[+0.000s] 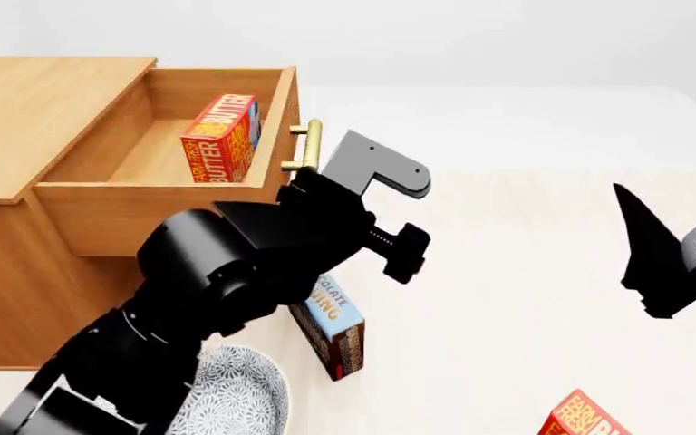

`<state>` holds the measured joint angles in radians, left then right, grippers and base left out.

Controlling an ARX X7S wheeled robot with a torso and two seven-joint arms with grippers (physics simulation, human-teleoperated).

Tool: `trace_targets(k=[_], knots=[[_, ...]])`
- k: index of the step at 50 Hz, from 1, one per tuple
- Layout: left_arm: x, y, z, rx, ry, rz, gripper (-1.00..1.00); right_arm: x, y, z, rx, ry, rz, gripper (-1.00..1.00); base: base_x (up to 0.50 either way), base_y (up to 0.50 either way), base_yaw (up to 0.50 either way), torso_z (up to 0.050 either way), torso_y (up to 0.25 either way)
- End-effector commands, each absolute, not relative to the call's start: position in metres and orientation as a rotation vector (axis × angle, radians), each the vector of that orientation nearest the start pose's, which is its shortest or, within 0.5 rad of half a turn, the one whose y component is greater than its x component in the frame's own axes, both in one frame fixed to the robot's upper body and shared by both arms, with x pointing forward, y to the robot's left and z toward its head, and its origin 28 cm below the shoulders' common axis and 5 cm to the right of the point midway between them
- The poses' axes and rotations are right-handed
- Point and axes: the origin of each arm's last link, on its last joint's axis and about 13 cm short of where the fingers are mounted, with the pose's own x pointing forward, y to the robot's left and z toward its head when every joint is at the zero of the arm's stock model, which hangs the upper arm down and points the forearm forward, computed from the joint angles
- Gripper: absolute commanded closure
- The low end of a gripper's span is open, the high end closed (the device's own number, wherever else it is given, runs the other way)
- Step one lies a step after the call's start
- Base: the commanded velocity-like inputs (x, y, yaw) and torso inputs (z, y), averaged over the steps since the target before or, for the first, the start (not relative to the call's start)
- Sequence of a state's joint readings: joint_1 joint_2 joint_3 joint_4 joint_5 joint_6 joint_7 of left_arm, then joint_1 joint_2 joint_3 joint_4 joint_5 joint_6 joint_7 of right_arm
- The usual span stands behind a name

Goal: Put the butter at the front in the top drawer of the cabinet and close it.

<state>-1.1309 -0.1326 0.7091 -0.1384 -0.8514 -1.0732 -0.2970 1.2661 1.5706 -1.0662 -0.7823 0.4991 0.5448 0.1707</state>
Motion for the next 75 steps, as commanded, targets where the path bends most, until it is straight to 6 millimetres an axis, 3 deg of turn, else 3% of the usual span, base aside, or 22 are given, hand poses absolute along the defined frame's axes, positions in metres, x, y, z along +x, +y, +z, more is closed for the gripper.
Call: trace_targets(k=[1, 42, 64, 75], knots=[[0.341, 0.128, 0.198, 0.271, 0.393, -0.462, -1.0, 0.18, -0.237, 0.288, -1.168, -0.218, 0.139, -1.0, 0.0, 0.0, 0.0, 0.0, 0.0], [0.371, 0.23, 0.194, 0.204, 0.431, -0.167, -1.0, 0.18, -0.235, 0.288, -1.161, -0.225, 0.149, -1.0, 0.0, 0.0, 0.0, 0.0, 0.0], [0.374, 0.28, 0.203, 0.175, 0.431, -0.016, -1.0, 0.18, -0.235, 0.29, -1.164, -0.227, 0.157, -1.0, 0.01, 0.0, 0.0, 0.0, 0.0], [0.37, 0.293, 0.202, 0.166, 0.434, 0.021, -1.0, 0.181, -0.234, 0.291, -1.166, -0.233, 0.166, -1.0, 0.0, 0.0, 0.0, 0.0, 0.0]])
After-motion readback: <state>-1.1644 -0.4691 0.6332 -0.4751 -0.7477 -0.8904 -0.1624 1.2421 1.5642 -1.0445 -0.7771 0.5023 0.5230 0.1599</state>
